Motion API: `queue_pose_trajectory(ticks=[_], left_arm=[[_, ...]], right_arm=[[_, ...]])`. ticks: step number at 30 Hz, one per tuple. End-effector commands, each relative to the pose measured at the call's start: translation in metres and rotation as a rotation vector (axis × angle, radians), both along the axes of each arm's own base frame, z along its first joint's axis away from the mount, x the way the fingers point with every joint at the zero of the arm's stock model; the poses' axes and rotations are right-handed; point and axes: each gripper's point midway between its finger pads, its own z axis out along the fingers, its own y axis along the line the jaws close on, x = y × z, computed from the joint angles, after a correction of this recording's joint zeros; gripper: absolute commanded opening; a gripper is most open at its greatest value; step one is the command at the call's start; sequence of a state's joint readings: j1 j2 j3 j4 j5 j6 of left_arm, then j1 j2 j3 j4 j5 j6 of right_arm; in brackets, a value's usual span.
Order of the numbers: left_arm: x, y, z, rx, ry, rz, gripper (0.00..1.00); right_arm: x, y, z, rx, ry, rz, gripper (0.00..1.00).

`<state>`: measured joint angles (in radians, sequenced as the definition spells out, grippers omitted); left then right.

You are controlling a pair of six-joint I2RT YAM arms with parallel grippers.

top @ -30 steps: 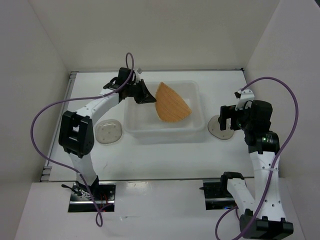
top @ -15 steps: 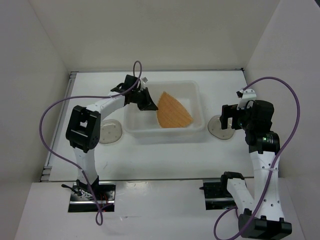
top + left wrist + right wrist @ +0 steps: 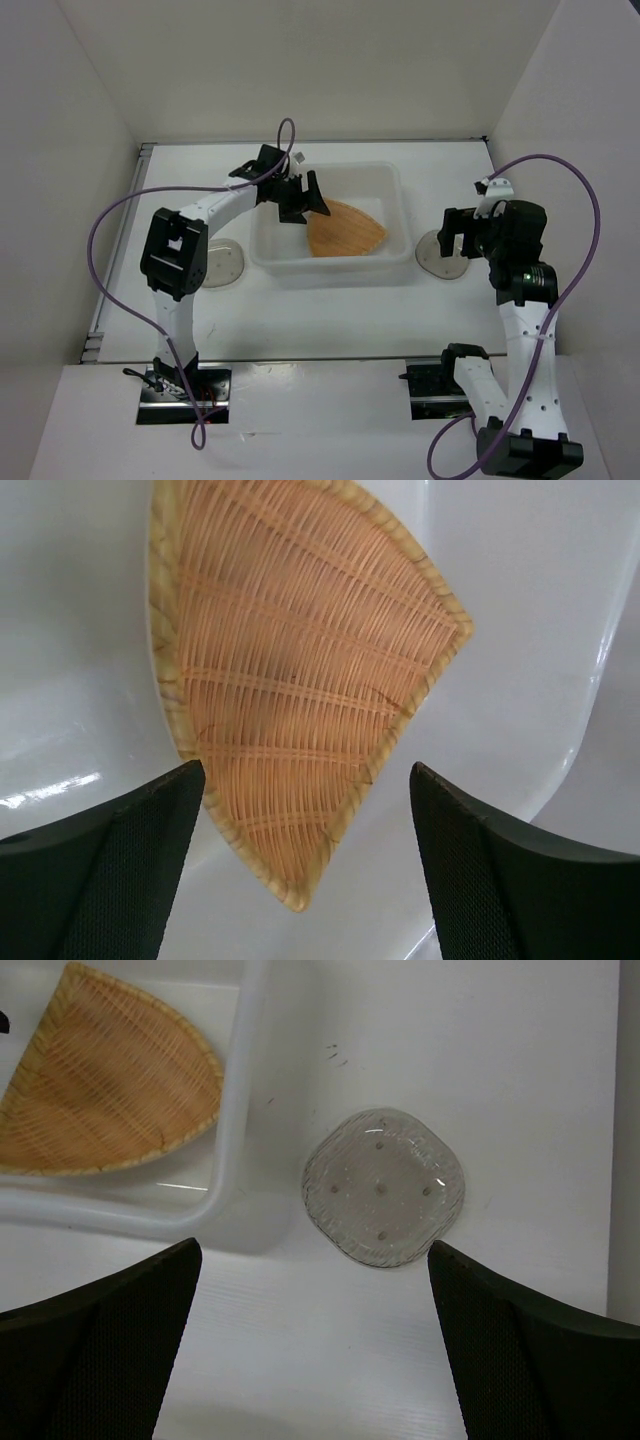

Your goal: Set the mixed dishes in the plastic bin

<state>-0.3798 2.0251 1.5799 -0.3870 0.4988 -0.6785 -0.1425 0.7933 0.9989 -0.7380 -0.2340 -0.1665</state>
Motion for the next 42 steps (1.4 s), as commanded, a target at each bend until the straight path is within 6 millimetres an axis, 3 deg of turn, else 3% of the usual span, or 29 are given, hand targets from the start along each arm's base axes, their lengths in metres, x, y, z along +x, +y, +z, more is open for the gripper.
queue_pose_trajectory(ticks=[1,2,3,4,6,7,8,9,10,11,12,13,14,16,17,18,20,24,26,31,38,42], left_arm=[[0.008,0.008,0.016,0.066,-0.072,-0.005,0.90],[0.016,0.012,0.028,0.091,-0.110,0.026,0.90],[0.016,0.017,0.037,0.115,-0.127,0.034,0.90],[0.018,0.021,0.059,0.126,-0.176,0.048,0.90],[0.027,0.032,0.103,0.160,-0.273,0.103,0.91],[0.026,0.038,0.134,0.160,-0.341,0.120,0.96],[0.024,0.044,0.149,0.175,-0.366,0.133,1.00],[0.025,0.052,0.165,0.196,-0.400,0.171,1.00],[0.019,0.053,0.194,0.187,-0.463,0.173,1.00],[0.015,0.057,0.201,0.196,-0.479,0.178,1.00],[0.007,0.062,0.222,0.182,-0.520,0.193,1.00],[-0.001,0.066,0.211,0.196,-0.493,0.187,1.00],[-0.005,0.071,0.213,0.185,-0.494,0.188,1.00],[-0.021,0.081,0.225,0.130,-0.519,0.178,1.00],[-0.029,0.082,0.214,0.108,-0.475,0.179,1.00],[-0.043,0.084,0.229,0.076,-0.512,0.169,1.00],[-0.054,0.087,0.238,0.056,-0.539,0.179,1.00],[-0.075,0.097,0.232,0.042,-0.517,0.183,1.00],[-0.079,0.101,0.222,0.059,-0.483,0.175,1.00],[-0.083,0.110,0.225,0.065,-0.481,0.196,1.00],[-0.079,0.128,0.216,0.090,-0.444,0.262,1.00],[-0.075,0.133,0.213,0.087,-0.425,0.309,1.00]], right_arm=[[0.017,0.000,0.019,0.067,-0.053,-0.029,0.98],[0.023,0.000,0.030,0.079,-0.063,-0.036,0.98],[0.028,0.000,0.028,0.105,-0.035,-0.049,0.98],[0.035,-0.011,0.034,0.112,-0.034,-0.094,0.98],[0.056,-0.024,0.019,0.132,0.037,-0.134,0.98],[0.066,-0.025,0.027,0.161,0.035,-0.124,0.98],[0.079,-0.037,0.004,0.194,0.117,-0.147,0.98],[0.086,-0.041,-0.004,0.222,0.158,-0.147,0.98],[0.094,-0.049,-0.004,0.238,0.174,-0.155,0.98],[0.102,-0.052,-0.022,0.274,0.233,-0.153,0.98],[0.104,-0.057,-0.027,0.262,0.248,-0.138,0.98],[0.110,-0.061,-0.027,0.216,0.244,-0.104,0.98],[0.113,-0.063,-0.046,0.211,0.297,-0.090,0.98],[0.109,-0.075,-0.063,0.166,0.341,-0.048,0.98],[0.105,-0.083,-0.072,0.180,0.360,-0.038,0.98],[0.100,-0.086,-0.088,0.182,0.404,-0.031,0.98],[0.098,-0.090,-0.101,0.168,0.420,-0.002,0.98],[0.097,-0.091,-0.141,0.167,0.479,0.029,0.98],[0.099,-0.094,-0.153,0.154,0.494,0.051,0.98],[0.098,-0.106,-0.193,0.164,0.580,0.058,0.98],[0.105,-0.128,-0.213,0.291,0.618,0.039,0.98],[0.099,-0.137,-0.227,0.335,0.639,0.028,0.98]])
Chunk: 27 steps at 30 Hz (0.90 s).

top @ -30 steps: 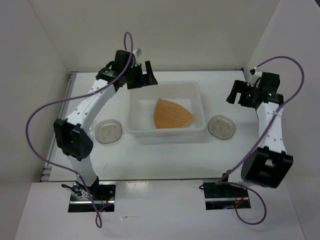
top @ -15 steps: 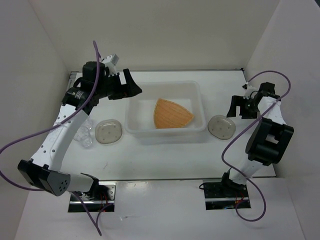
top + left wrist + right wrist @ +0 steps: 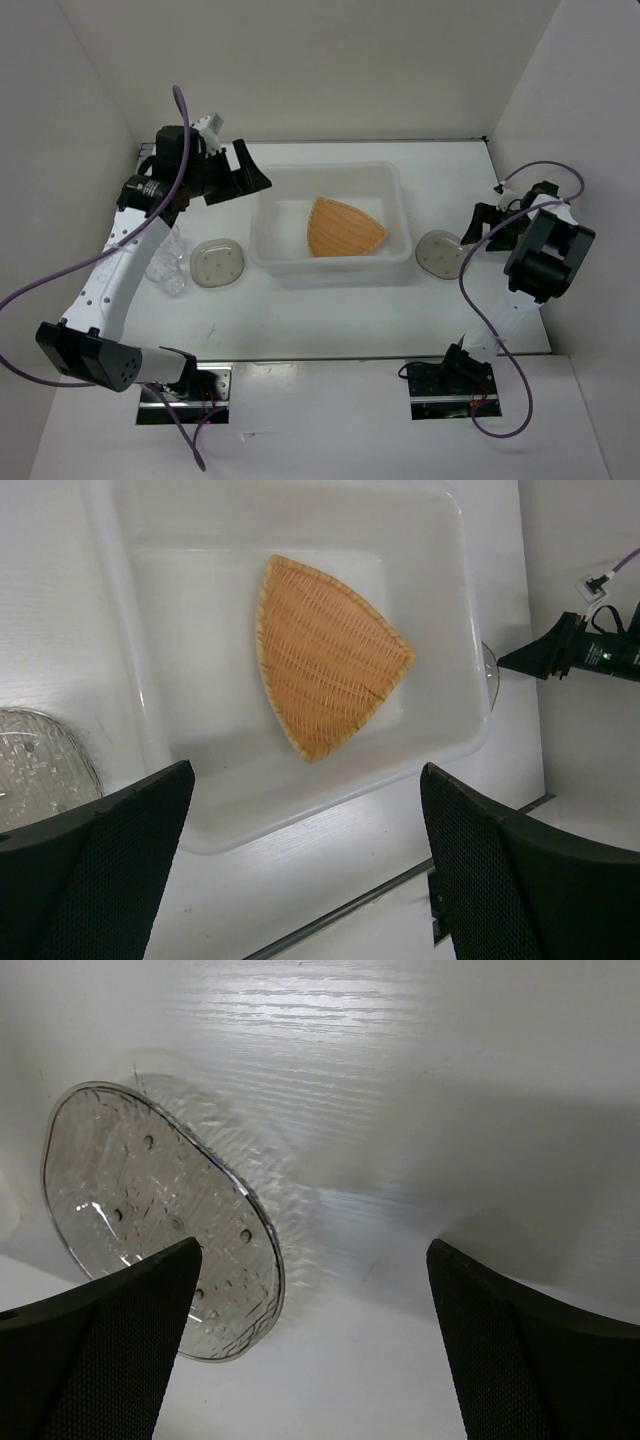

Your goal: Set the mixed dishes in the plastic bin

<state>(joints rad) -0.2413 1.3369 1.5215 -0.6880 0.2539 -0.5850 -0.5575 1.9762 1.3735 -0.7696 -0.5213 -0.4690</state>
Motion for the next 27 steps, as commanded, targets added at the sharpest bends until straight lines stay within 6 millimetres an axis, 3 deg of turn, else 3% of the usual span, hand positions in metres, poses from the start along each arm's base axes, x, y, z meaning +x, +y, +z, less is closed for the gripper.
queue_pose_trajectory(ticks=[1,3,11,16,19,22,25,27], left_arm=[[-0.002,0.005,0.008,-0.027,-0.013,0.041,1.00],[-0.001,0.004,0.006,-0.044,-0.003,0.053,1.00],[0.002,0.005,0.001,-0.041,0.021,0.066,1.00],[0.002,0.008,-0.004,-0.044,0.043,0.081,1.00],[0.003,0.008,-0.007,-0.044,0.043,0.081,1.00],[0.003,0.008,-0.007,-0.044,0.043,0.081,1.00],[0.001,0.011,-0.011,-0.048,0.056,0.095,1.00],[-0.001,0.013,-0.011,-0.045,0.052,0.103,1.00]], right_arm=[[0.005,-0.005,-0.008,0.032,-0.005,0.011,0.98],[0.000,-0.003,-0.020,0.052,0.029,0.018,0.96],[-0.010,0.015,-0.037,0.139,0.086,0.061,0.64],[-0.012,0.035,-0.036,0.177,0.097,0.104,0.63],[-0.018,0.049,-0.043,0.175,0.128,0.170,0.71],[-0.028,0.056,-0.050,0.173,0.172,0.193,0.71],[-0.031,0.068,-0.054,0.200,0.194,0.228,0.66],[-0.034,0.072,-0.056,0.225,0.207,0.226,0.55]])
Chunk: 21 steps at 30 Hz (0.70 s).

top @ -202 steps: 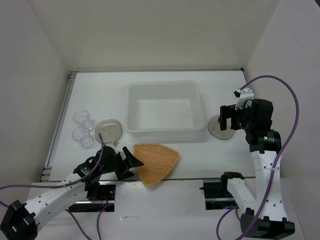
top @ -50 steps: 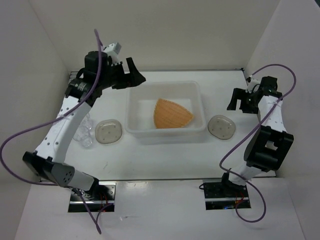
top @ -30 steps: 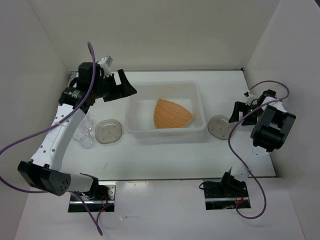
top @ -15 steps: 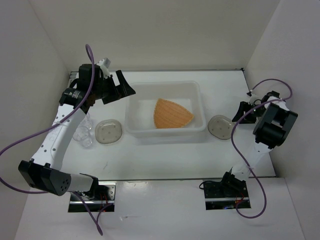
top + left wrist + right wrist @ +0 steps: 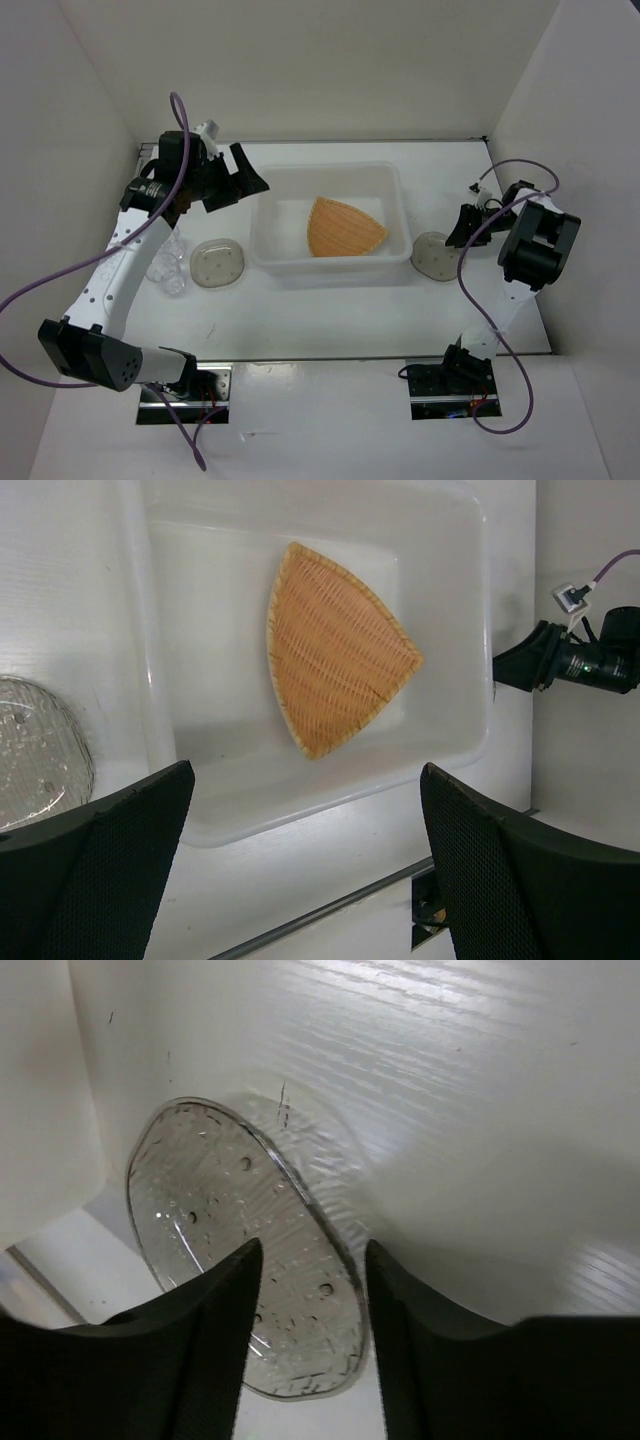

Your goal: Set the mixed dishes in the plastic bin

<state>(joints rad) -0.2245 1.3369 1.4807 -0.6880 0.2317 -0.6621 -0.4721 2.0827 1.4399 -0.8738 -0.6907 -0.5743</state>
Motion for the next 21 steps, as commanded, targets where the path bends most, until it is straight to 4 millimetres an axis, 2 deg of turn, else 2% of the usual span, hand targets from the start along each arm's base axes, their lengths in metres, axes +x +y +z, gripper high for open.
queue_pose_trajectory(ticks=[1,2,7,8,11,12,14,15,16,18,19,21], left_arm=[[-0.003,0.006,0.005,-0.009,-0.019,0.027,1.00],[-0.004,0.010,0.004,-0.009,-0.019,0.036,1.00],[-0.008,0.013,0.005,-0.023,-0.015,0.055,1.00],[-0.008,0.013,0.005,-0.023,-0.015,0.056,1.00],[-0.008,0.013,0.001,-0.021,-0.006,0.056,1.00],[-0.010,0.014,0.004,-0.023,-0.015,0.056,1.00],[-0.010,0.014,0.004,-0.023,-0.015,0.056,1.00],[-0.012,0.014,0.007,-0.025,-0.024,0.055,1.00],[-0.011,0.014,0.004,-0.024,-0.021,0.056,1.00],[-0.010,0.013,0.002,-0.031,-0.018,0.060,1.00],[-0.013,0.013,0.001,-0.036,-0.017,0.053,1.00],[-0.011,0.012,0.003,-0.038,-0.026,0.053,1.00]], right_arm=[[-0.046,0.016,-0.050,0.033,0.220,0.054,0.50],[-0.047,0.017,-0.053,0.037,0.228,0.054,0.38],[-0.049,0.014,-0.058,0.020,0.250,0.040,0.04],[-0.048,0.012,-0.059,0.007,0.246,0.040,0.00],[-0.040,0.006,-0.039,-0.016,0.201,0.008,0.00],[-0.025,-0.006,-0.015,-0.057,0.118,-0.019,0.00],[-0.014,-0.017,0.014,-0.097,0.053,-0.065,0.00],[-0.006,-0.029,0.032,-0.146,0.003,-0.081,0.00],[-0.002,-0.034,0.059,-0.186,-0.055,-0.096,0.00],[0.007,-0.047,0.090,-0.270,-0.125,-0.123,0.00],[0.008,-0.053,0.117,-0.308,-0.184,-0.150,0.00],[0.014,-0.059,0.152,-0.360,-0.272,-0.163,0.00]])
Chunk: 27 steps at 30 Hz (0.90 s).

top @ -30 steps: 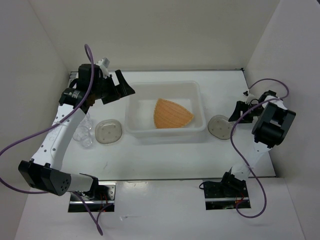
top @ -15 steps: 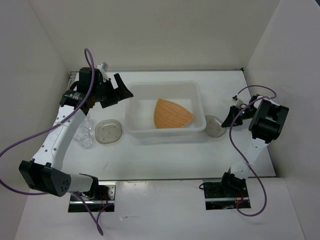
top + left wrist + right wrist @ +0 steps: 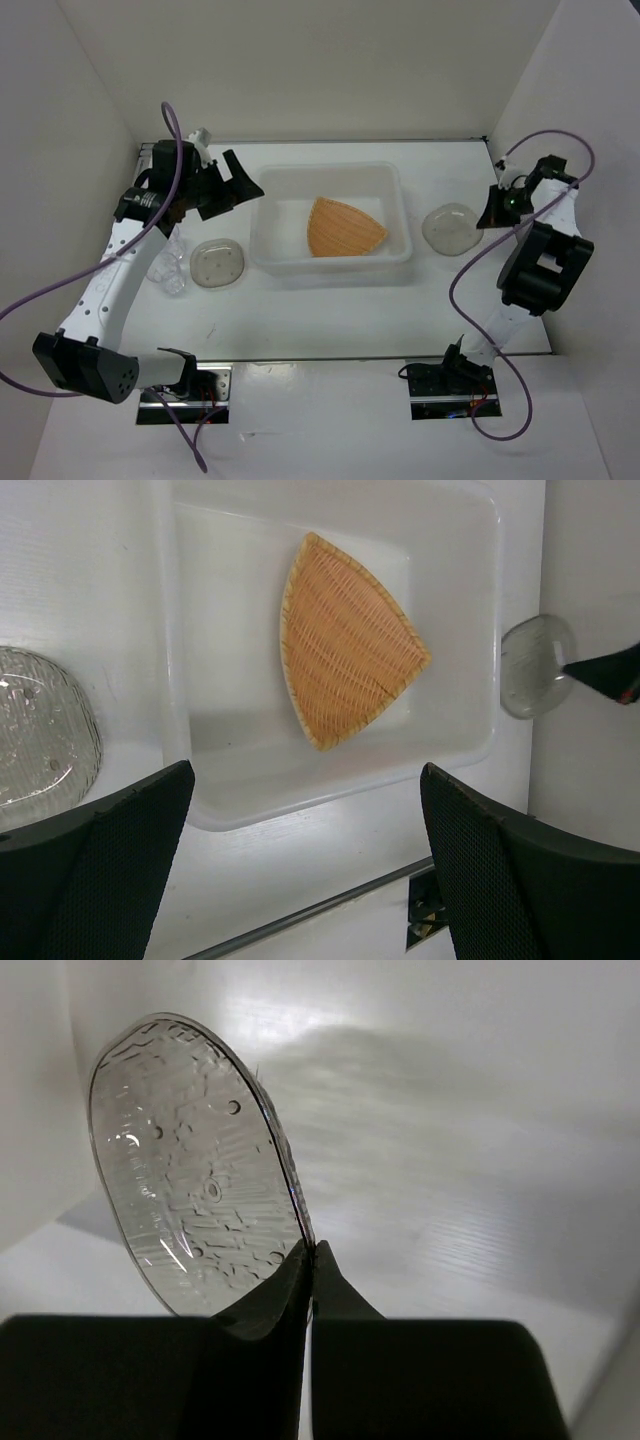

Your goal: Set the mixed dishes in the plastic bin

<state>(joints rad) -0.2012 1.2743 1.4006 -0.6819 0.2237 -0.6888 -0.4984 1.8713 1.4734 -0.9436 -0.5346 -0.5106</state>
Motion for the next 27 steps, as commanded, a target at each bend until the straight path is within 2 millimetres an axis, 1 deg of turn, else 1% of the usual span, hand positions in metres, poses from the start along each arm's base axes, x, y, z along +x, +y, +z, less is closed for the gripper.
queue_pose_trajectory(ticks=[1,2,3,4,5,6,7,8,9,10,11,13,14,15,16,17,19,20,21,22,23,24,25,26,27], left_arm=[[0.000,0.001,0.013,-0.025,-0.048,0.009,1.00],[0.000,0.001,0.013,-0.025,-0.048,0.009,1.00],[0.002,0.005,0.015,-0.019,-0.049,0.025,1.00],[0.002,0.006,0.015,-0.011,-0.054,0.020,1.00],[0.000,0.006,0.013,-0.001,-0.049,0.013,1.00],[0.001,0.006,0.017,-0.002,-0.058,0.013,1.00],[0.001,0.007,0.016,0.004,-0.062,0.008,1.00],[0.001,0.010,0.015,0.007,-0.053,0.019,1.00],[0.001,0.011,0.014,0.014,-0.057,0.013,1.00],[0.002,0.014,0.014,0.015,-0.057,0.022,1.00],[0.001,0.016,0.012,0.024,-0.050,0.033,1.00],[0.000,0.019,0.008,0.050,-0.043,0.027,1.00],[0.000,0.021,0.012,0.060,-0.035,0.038,1.00],[0.000,0.025,0.013,0.083,-0.041,0.046,1.00],[0.000,0.031,0.010,0.100,-0.033,0.057,1.00],[-0.003,0.033,0.015,0.105,-0.044,0.067,1.00],[-0.010,0.040,0.016,0.110,-0.047,0.087,1.00],[-0.013,0.040,0.016,0.109,-0.052,0.088,1.00],[-0.019,0.041,0.020,0.100,-0.063,0.094,1.00],[-0.021,0.046,0.014,0.108,-0.052,0.111,1.00],[-0.024,0.046,0.011,0.101,-0.045,0.117,1.00],[-0.030,0.051,0.010,0.098,-0.041,0.141,1.00],[-0.033,0.051,0.004,0.100,-0.030,0.141,1.00],[-0.034,0.054,0.002,0.101,-0.015,0.158,1.00],[-0.037,0.056,0.004,0.106,-0.018,0.166,1.00]], right_arm=[[0.023,-0.025,0.108,-0.193,-0.275,-0.052,0.00],[0.032,-0.028,0.134,-0.217,-0.346,-0.057,0.00],[0.037,-0.026,0.147,-0.196,-0.370,-0.084,0.00],[0.043,-0.021,0.168,-0.172,-0.433,-0.078,0.00],[0.051,-0.015,0.197,-0.167,-0.503,-0.072,0.00],[0.059,-0.008,0.208,-0.127,-0.526,-0.082,0.00],[0.069,0.013,0.226,-0.071,-0.579,-0.020,0.00],[0.075,0.027,0.230,-0.036,-0.591,0.014,0.00],[0.079,0.042,0.229,-0.011,-0.587,0.053,0.00],[0.083,0.060,0.222,0.022,-0.567,0.093,0.00],[0.089,0.093,0.210,0.064,-0.533,0.169,0.00],[0.091,0.126,0.201,0.068,-0.514,0.246,0.00],[0.092,0.163,0.187,0.067,-0.492,0.330,0.00],[0.091,0.178,0.179,0.042,-0.481,0.365,0.00],[0.087,0.191,0.163,0.009,-0.458,0.416,0.00],[0.086,0.213,0.154,-0.018,-0.451,0.457,0.00],[0.084,0.226,0.126,-0.032,-0.395,0.492,0.00],[0.086,0.230,0.120,-0.042,-0.391,0.507,0.00],[0.085,0.239,0.101,-0.047,-0.346,0.526,0.00],[0.088,0.243,0.092,-0.067,-0.339,0.542,0.00],[0.088,0.243,0.079,-0.109,-0.314,0.551,0.00],[0.089,0.255,0.063,-0.118,-0.286,0.576,0.00],[0.089,0.258,0.053,-0.130,-0.269,0.592,0.00],[0.093,0.256,0.046,-0.145,-0.261,0.586,0.00],[0.095,0.261,0.036,-0.152,-0.242,0.597,0.00]])
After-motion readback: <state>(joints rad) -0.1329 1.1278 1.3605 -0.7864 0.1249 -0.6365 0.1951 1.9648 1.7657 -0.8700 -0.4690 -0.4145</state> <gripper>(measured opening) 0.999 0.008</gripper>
